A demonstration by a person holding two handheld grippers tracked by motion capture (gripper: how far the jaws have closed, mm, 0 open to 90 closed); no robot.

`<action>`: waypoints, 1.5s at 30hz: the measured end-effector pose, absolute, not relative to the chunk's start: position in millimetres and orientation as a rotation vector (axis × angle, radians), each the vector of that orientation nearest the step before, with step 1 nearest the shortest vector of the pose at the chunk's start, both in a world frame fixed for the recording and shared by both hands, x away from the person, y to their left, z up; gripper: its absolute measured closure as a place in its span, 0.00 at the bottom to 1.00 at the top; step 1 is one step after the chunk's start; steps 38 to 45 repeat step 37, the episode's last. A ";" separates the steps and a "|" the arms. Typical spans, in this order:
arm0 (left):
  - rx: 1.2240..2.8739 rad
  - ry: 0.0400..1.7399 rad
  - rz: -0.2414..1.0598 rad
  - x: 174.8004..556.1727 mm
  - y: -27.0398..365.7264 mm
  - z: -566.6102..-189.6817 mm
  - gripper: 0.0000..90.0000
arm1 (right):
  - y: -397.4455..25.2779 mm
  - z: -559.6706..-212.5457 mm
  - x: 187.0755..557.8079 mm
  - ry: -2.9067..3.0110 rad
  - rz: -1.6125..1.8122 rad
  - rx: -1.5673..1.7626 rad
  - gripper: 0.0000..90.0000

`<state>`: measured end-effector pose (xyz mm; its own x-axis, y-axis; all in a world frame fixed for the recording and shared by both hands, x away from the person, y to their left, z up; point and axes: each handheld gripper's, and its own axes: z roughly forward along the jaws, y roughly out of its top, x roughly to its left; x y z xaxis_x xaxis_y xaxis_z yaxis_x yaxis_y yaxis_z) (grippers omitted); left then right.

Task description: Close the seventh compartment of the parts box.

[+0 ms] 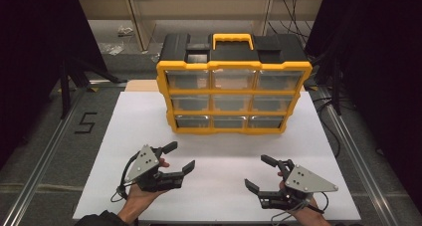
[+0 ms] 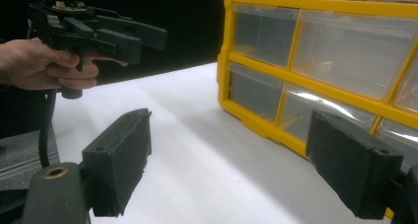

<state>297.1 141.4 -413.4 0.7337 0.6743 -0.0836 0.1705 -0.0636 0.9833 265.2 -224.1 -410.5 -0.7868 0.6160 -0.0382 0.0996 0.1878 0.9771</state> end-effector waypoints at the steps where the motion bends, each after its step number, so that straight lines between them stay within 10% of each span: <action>1: 1.610 0.696 0.471 296.5 141.9 -413.3 0.22 | -224.0 -410.5 265.2 2.045 1.631 0.670 0.21; 45: 1.628 0.685 0.484 295.8 140.5 -414.7 0.22 | -223.5 -410.3 264.8 2.045 1.631 0.667 0.20</action>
